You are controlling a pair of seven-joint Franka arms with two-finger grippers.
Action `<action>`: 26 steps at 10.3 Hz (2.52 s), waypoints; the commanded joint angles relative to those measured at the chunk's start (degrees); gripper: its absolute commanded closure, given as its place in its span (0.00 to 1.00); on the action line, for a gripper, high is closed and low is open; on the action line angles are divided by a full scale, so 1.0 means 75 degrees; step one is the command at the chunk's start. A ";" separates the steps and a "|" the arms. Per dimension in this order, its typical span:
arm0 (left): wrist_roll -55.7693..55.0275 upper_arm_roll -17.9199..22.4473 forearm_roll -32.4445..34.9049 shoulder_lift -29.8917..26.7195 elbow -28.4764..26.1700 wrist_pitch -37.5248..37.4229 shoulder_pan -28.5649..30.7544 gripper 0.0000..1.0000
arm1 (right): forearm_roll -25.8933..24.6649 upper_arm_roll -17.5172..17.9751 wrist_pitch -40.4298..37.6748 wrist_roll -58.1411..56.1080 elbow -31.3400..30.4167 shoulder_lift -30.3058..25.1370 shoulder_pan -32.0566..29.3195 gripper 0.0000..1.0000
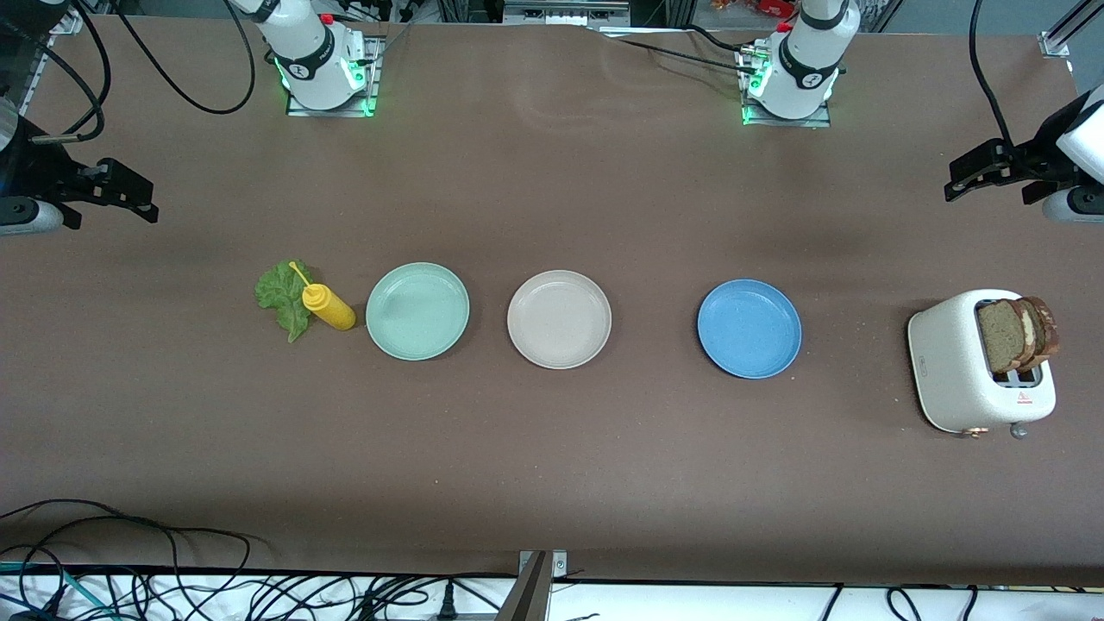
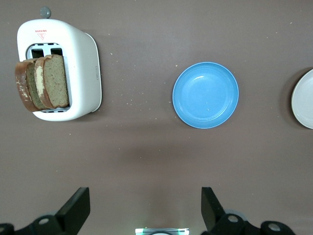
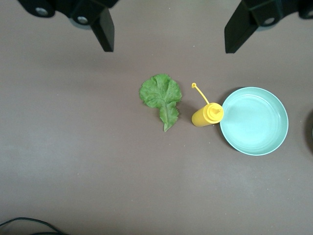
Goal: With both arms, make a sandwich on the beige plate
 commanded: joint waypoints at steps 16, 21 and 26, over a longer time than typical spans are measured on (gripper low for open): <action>0.0182 -0.0049 0.0212 0.0207 0.0133 -0.0087 0.0227 0.00 | -0.0073 -0.0043 -0.0067 0.0042 0.0185 0.0081 0.0014 0.00; 0.0182 -0.0061 0.0223 0.0207 0.0144 -0.0087 0.0216 0.00 | -0.0085 -0.0054 -0.0079 0.0042 0.0185 0.0081 0.0026 0.00; 0.0170 -0.0096 0.0363 0.0242 0.0133 -0.0088 0.0227 0.00 | -0.0109 -0.0031 -0.0079 0.0054 0.0185 0.0081 0.0037 0.00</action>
